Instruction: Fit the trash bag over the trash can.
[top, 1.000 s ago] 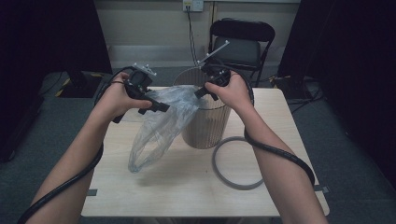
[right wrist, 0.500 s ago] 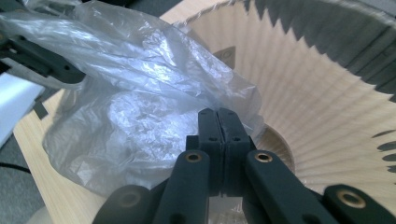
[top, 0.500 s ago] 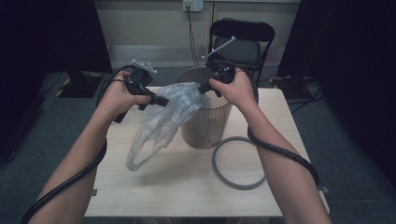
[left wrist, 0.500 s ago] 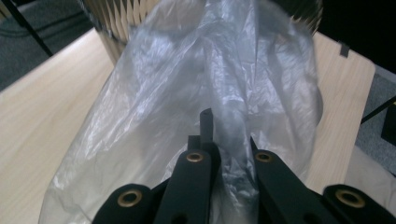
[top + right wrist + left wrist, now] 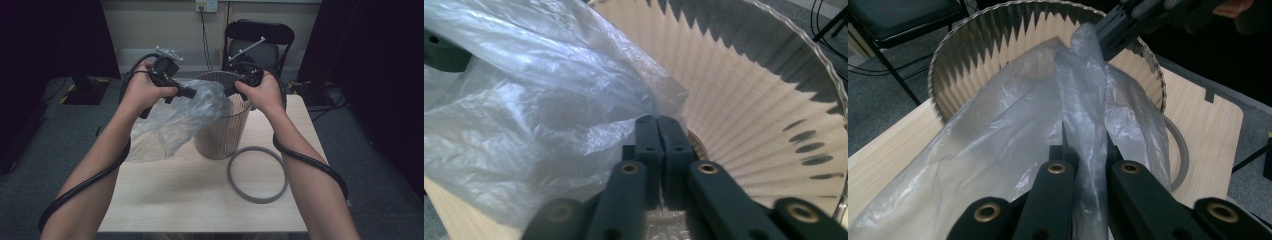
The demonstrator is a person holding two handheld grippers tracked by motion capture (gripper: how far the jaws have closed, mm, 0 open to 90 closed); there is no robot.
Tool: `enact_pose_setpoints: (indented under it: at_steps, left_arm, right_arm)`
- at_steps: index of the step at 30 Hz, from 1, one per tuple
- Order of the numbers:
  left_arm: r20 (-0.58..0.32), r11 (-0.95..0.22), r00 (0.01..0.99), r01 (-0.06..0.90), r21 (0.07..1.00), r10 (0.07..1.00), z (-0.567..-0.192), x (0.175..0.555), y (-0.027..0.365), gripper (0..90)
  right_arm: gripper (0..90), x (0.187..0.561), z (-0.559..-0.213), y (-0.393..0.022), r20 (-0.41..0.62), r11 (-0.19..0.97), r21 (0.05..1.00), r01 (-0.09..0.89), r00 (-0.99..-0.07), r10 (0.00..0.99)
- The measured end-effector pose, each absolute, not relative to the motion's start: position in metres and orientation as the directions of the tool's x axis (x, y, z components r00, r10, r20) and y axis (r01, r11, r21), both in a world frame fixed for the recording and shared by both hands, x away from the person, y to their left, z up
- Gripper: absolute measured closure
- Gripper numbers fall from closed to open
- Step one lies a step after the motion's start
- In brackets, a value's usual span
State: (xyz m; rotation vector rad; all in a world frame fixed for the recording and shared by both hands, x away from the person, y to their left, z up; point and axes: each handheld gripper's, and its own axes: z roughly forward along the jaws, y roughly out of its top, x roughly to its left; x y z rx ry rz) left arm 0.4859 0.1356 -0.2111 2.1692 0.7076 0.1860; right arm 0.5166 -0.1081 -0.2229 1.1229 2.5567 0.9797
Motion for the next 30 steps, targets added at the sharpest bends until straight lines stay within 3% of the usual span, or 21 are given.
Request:
enact_pose_setpoints:
  at_steps: [4,8,10,12,17,20,23,26,30]
  left_arm:
    - [-0.089,-0.504,0.826,0.421,0.754,0.557,-0.212,0.491,0.124,90.0]
    - [-0.090,-0.508,0.824,0.426,0.749,0.559,-0.215,0.495,0.117,90.0]
    - [-0.101,-0.497,0.822,0.431,0.753,0.560,-0.217,0.496,0.117,90.0]
    - [-0.100,-0.497,0.824,0.428,0.755,0.557,-0.217,0.495,0.118,90.0]
    - [-0.111,-0.499,0.826,0.435,0.750,0.552,-0.216,0.491,0.125,89.7]
    - [-0.115,-0.490,0.820,0.440,0.753,0.560,-0.217,0.489,0.131,83.4]
    - [-0.134,-0.476,0.817,0.451,0.755,0.562,-0.219,0.486,0.138,65.0]
    - [-0.093,-0.513,0.815,0.443,0.736,0.571,-0.220,0.481,0.146,38.6]
    - [-0.035,-0.539,0.808,0.423,0.728,0.588,-0.216,0.472,0.159,26.3]
  right_arm:
    - [57.3,0.515,-0.224,-0.111,0.095,0.493,0.662,0.564,-0.716,0.691]
    - [42.2,0.507,-0.216,-0.108,0.056,0.511,0.691,0.510,-0.743,0.667]
    - [42.5,0.504,-0.213,-0.106,0.054,0.527,0.694,0.490,-0.767,0.640]
    - [37.1,0.502,-0.212,-0.102,0.050,0.537,0.696,0.477,-0.777,0.627]
    - [40.9,0.503,-0.220,-0.088,0.082,0.551,0.685,0.477,-0.802,0.592]
    - [46.4,0.505,-0.227,-0.081,0.117,0.565,0.660,0.495,-0.810,0.574]
    - [55.5,0.506,-0.232,-0.076,0.135,0.577,0.630,0.520,-0.805,0.578]
    - [70.1,0.506,-0.233,-0.074,0.140,0.593,0.609,0.527,-0.807,0.574]
    - [80.9,0.507,-0.231,-0.076,0.119,0.596,0.602,0.532,-0.797,0.592]
